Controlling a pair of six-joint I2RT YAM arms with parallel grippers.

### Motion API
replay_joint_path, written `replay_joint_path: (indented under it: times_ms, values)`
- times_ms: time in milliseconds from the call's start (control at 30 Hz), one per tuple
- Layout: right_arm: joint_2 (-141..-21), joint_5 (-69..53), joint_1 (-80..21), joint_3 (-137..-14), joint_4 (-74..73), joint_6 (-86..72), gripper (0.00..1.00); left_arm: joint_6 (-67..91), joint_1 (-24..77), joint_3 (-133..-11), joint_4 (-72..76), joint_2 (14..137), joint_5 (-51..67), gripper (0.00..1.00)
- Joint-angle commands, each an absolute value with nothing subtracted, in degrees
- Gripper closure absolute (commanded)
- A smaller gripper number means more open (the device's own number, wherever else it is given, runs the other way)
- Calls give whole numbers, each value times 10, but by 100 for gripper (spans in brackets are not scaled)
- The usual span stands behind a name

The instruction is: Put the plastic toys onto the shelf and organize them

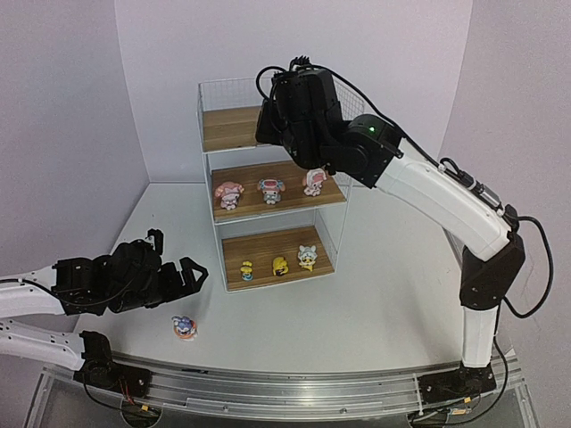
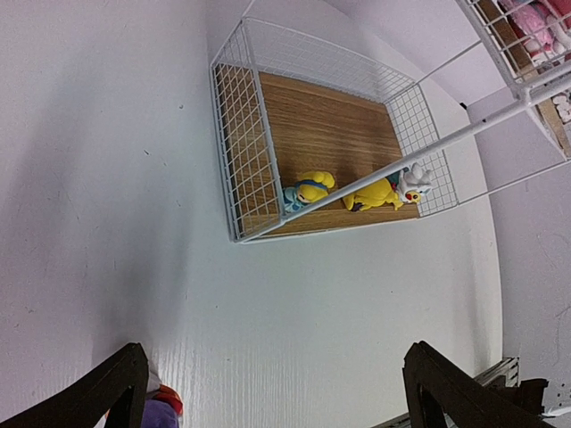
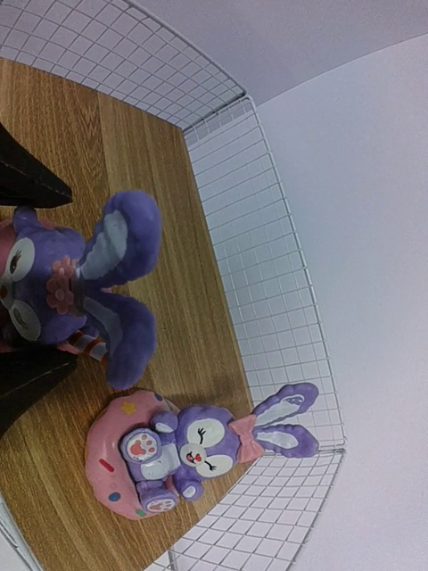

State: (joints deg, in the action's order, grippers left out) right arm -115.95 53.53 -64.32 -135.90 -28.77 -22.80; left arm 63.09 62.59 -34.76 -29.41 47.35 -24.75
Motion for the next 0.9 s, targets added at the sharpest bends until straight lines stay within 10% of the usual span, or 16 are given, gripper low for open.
replay_joint_path:
  times_ms: [0, 867]
  values:
    - [-1132, 525, -643, -1343, -299, -241, 48, 628, 628, -357, -278, 476, -251, 0]
    - [-927, 333, -644, -1178, -300, -222, 10, 674, 628, -432, -451, 501, -238, 0]
